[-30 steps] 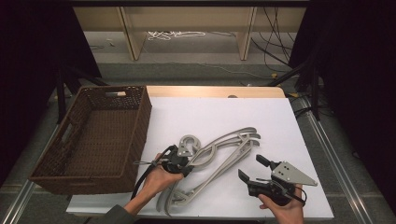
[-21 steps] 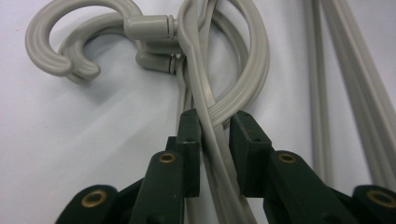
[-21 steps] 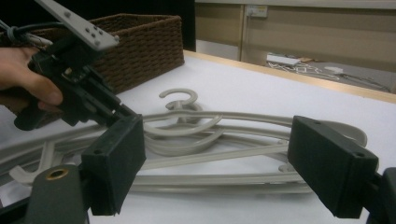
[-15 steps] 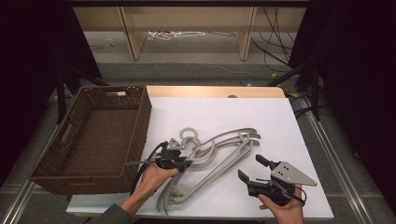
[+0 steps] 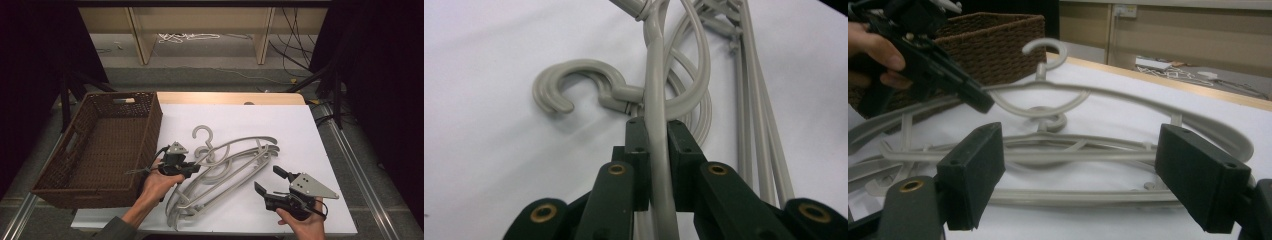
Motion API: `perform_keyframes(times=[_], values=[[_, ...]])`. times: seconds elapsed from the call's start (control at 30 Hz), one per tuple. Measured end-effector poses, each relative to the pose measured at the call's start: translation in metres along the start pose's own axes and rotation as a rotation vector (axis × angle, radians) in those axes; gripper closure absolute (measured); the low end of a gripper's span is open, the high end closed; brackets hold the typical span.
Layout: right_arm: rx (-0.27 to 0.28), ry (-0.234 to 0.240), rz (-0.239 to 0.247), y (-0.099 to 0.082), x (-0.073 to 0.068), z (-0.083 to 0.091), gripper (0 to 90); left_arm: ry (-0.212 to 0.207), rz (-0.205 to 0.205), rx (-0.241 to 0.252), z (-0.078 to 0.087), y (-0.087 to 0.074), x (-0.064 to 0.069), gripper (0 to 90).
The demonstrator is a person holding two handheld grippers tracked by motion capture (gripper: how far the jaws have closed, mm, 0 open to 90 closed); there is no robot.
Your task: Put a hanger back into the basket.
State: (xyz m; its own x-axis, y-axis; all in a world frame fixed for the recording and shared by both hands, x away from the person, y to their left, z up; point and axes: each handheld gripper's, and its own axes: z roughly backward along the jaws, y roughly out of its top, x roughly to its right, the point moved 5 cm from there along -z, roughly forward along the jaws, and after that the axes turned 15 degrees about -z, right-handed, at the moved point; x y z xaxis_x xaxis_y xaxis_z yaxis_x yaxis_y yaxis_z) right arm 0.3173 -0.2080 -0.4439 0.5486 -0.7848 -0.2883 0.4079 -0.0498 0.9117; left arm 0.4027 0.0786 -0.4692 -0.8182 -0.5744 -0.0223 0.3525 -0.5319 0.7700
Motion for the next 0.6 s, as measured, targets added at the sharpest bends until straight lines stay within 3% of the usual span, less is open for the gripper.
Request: perform_keyframes(times=[0.07, 0.27, 0.43, 0.5, 0.57, 0.6], values=[[0.006, -0.002, -0.004, 0.0, 0.0, 0.0, 21.0, 0.032, -0.014, 0.011, 0.006, 0.004, -0.002, 81.8], [-0.001, 0.004, -0.003, 0.0, 0.0, -0.001, 21.0, 0.062, -0.034, 0.045, 0.019, 0.016, -0.005, 81.8], [-0.004, -0.008, -0.002, -0.001, 0.001, -0.001, 21.0, 0.067, -0.034, 0.08, 0.032, 0.026, -0.008, 81.8], [-0.008, -0.008, -0.002, -0.001, 0.001, -0.001, 21.0, 0.09, -0.025, 0.115, 0.042, 0.035, -0.011, 81.8], [-0.005, -0.009, -0.004, -0.001, 0.002, -0.001, 21.0, 0.091, -0.039, 0.112, 0.047, 0.037, -0.014, 81.8], [-0.008, -0.009, -0.003, -0.001, 0.001, -0.002, 21.0, 0.098, -0.025, 0.132, 0.05, 0.042, -0.014, 81.8]])
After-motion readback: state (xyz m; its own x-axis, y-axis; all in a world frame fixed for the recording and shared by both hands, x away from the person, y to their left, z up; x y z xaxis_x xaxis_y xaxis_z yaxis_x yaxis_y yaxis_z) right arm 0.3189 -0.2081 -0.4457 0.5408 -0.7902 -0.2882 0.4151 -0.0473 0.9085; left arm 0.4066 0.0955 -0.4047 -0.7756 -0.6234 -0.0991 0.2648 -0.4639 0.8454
